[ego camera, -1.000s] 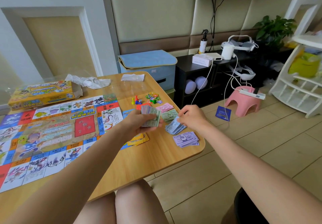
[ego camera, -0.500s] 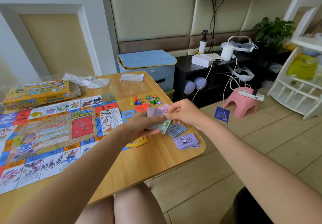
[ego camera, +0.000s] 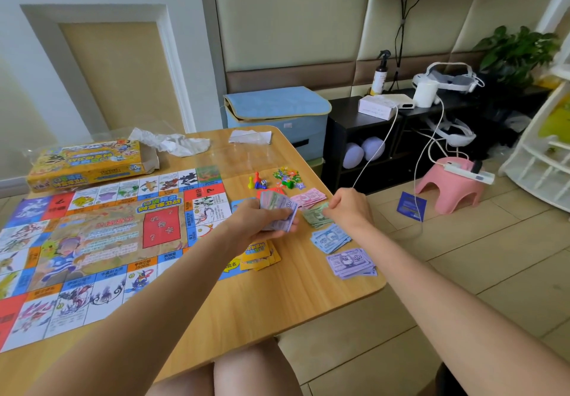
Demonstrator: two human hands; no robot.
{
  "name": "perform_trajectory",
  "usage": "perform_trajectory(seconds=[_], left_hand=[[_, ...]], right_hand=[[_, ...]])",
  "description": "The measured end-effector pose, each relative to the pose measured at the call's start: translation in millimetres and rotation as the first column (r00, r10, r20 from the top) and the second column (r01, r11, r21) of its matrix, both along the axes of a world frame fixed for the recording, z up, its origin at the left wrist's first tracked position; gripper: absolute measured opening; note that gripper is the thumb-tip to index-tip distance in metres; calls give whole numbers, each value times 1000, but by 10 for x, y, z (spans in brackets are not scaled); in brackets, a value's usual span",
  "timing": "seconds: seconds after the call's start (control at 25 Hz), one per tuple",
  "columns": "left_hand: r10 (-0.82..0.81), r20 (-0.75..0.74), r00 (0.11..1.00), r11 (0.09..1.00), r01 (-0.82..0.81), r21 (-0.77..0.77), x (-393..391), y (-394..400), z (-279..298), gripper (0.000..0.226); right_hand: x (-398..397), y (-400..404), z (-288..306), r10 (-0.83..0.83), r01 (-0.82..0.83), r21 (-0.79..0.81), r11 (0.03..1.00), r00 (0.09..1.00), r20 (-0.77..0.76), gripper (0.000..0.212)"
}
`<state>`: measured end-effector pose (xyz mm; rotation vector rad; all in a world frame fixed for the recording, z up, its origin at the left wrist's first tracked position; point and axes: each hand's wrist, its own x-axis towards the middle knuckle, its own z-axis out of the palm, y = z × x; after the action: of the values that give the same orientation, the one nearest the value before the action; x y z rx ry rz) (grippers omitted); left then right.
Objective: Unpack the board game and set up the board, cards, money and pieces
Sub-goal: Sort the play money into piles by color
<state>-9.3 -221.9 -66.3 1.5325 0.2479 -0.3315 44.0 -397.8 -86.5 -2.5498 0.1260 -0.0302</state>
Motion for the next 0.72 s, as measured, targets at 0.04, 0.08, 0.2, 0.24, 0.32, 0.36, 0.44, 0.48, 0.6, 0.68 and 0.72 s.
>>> perform_trajectory(seconds=[0.04,0.08,0.2,0.24,0.32,0.36,0.44,0.48,0.6,0.68,0.72], left_hand=[[-8,-2,1000,1000,8,16,13,-10,-3,27],[-19,-4,1000,999,19,37,27,-26,-11,25],[-40,-5,999,995,41,91,64,-79,-45,23],[-57,-5,998,993,57,98,73,-97,-53,25],[-94,1,996,992,94,84,80,-138,-43,21],[-98,4,995,994,98,49,76,-151,-33,16],[-87,-16,996,993,85,-77,59,-164,-7,6],[-94,-27,995,988,90,-124,49,-168,2,3],[-147,-15,989,985,145,-96,13,-190,-9,15],[-181,-6,983,982,180,-58,-26,-195,4,16],[-209,-5,978,977,209,-39,-53,-198,17,16]], right_hand=[[2,-1,11,11,-11,-25,1000,999,36,14],[-2,0,42,16,-14,-15,1000,997,80,18],[-15,39,204,117,-136,280,950,990,83,23],[-39,55,262,214,-204,382,901,977,17,25],[-85,50,337,368,-296,437,849,926,-88,17],[-97,31,357,398,-320,429,844,911,-104,11],[-105,-25,371,409,-337,410,847,907,-98,10],[-120,-50,379,414,-341,411,846,905,-102,11],[-207,-138,425,449,-372,381,846,883,-137,10],[-281,-230,463,472,-392,358,847,866,-166,3],[-315,-292,481,477,-395,353,848,859,-186,3]])
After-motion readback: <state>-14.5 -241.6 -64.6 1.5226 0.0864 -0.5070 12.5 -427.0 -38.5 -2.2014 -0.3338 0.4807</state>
